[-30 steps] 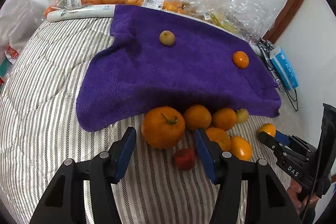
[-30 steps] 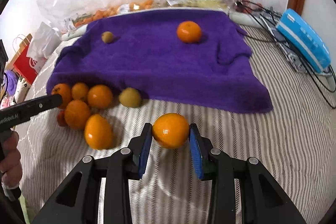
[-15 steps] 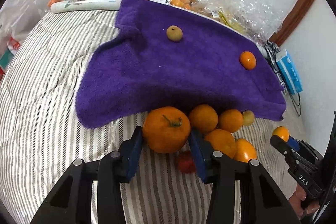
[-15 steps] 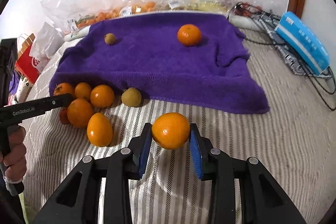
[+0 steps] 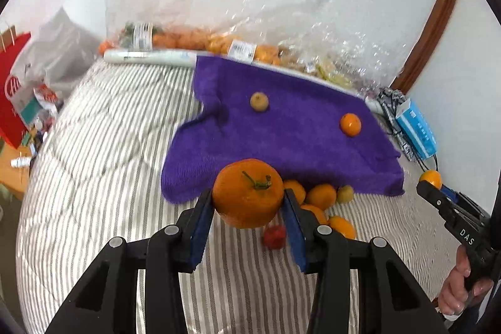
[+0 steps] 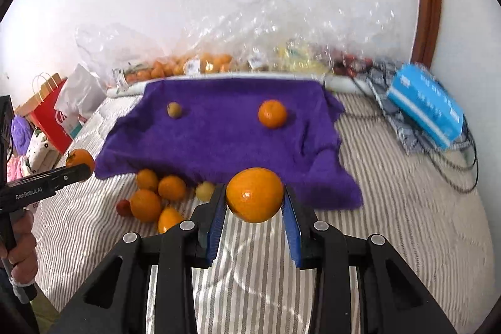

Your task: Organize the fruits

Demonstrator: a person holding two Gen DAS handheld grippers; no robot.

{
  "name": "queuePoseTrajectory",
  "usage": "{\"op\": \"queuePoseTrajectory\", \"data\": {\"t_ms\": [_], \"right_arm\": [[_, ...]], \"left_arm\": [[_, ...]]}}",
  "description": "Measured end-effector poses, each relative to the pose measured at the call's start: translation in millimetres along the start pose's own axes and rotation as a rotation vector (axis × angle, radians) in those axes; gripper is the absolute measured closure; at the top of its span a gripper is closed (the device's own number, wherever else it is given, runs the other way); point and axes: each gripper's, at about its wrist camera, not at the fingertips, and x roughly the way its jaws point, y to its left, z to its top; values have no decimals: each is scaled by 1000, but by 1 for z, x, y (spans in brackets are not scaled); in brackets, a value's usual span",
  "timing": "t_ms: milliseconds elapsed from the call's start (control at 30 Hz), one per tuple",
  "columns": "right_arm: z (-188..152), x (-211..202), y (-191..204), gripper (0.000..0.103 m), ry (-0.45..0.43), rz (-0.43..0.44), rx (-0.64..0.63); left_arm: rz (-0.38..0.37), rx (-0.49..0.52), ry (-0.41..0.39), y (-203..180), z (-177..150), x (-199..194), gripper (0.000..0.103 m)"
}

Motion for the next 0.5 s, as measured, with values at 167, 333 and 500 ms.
{"op": "queuePoseTrajectory", "data": {"t_ms": [167,333,500], "right_arm": [[18,-1,9,68,-58,-1,-29],[30,9,21,68,-91,20,-56],[39,29,28,68,-104,50,-70]], "left_arm": [[-44,-12,-36,-2,18,-1,61],[-38,12,-66,-10,33,9,61],[-71,34,-112,-12,44,29,61]]}}
